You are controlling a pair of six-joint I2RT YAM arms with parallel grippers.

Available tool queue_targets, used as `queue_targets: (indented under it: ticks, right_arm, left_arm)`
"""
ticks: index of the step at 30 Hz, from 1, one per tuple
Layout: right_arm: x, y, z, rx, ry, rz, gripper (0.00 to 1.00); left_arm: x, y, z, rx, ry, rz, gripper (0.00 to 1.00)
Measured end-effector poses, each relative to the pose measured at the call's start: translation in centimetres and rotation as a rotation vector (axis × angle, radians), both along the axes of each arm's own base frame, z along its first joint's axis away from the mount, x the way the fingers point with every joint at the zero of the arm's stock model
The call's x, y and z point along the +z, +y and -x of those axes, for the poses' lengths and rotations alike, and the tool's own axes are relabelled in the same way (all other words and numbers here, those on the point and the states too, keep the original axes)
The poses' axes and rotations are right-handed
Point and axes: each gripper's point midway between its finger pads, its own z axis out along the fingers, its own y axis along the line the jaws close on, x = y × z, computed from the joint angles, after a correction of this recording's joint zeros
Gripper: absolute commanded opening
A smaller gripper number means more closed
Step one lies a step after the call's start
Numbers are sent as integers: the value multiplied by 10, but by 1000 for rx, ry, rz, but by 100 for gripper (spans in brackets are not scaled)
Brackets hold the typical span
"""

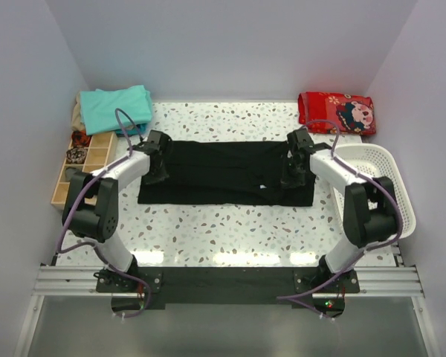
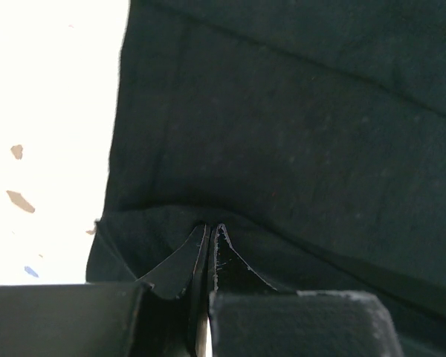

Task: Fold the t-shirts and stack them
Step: Fold the other side of the tshirt into a rectangle

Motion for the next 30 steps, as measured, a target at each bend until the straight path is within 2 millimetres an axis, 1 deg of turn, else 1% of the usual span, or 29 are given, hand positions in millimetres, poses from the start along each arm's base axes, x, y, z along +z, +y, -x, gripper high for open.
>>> queue_targets:
  ticks: [1, 2, 3, 4, 5, 6, 7, 9, 10, 13, 14, 16, 19, 21, 23, 26, 28, 30]
  right_arm:
    - [-4, 0, -5, 2, 4, 4, 11]
    - [-8, 0, -13, 5, 7, 8, 14]
    - [-9, 1, -19, 5, 2, 9, 21]
    - [-11, 1, -28, 6, -10, 13, 29]
    - [-10, 1, -37, 6, -24, 22, 42]
    - [-8, 1, -50, 7, -52, 31, 44]
    - [-5, 1, -62, 5, -86, 37, 46]
    - [7, 1, -83, 3, -154, 40, 48]
    - [14, 0, -91, -1, -184, 46, 49]
    - [39, -5, -115, -18, -283, 76, 53]
    - [46, -7, -119, -21, -308, 84, 54]
    - [56, -10, -115, -17, -341, 89, 53]
    - [66, -7, -93, 17, -344, 52, 50]
    - [68, -2, -78, 44, -334, 13, 51]
    - [64, 3, -59, 66, -316, -10, 51]
    - [56, 10, -24, 97, -258, -45, 49]
    - [54, 16, -12, 110, -229, -75, 49]
    - [51, 21, -6, 117, -213, -92, 49]
  left_arm:
    - [-3, -1, -3, -10, 0, 0, 4]
    - [-6, -1, -5, -15, 2, -2, 4]
    - [-8, -1, -6, -19, 6, -6, 5]
    - [-9, -1, -10, -20, 4, -10, 13]
    - [-9, -1, -13, -19, 0, -15, 20]
    - [-8, 0, -17, -19, -7, -23, 32]
    - [-6, 1, -22, -19, -17, -32, 47]
    - [3, 3, -33, -12, -54, -51, 60]
    - [8, 4, -39, -11, -74, -60, 65]
    - [21, 6, -51, 0, -125, -77, 66]
    - [25, 7, -52, 6, -139, -81, 66]
    - [34, 9, -53, 12, -166, -84, 66]
    - [50, 9, -52, 13, -210, -70, 66]
    - [59, 7, -51, 11, -239, -55, 66]
    - [65, 4, -51, 3, -262, -31, 66]
    - [64, -1, -47, -14, -267, 2, 67]
    - [58, -5, -43, -26, -255, 22, 67]
    - [51, -8, -38, -38, -235, 40, 68]
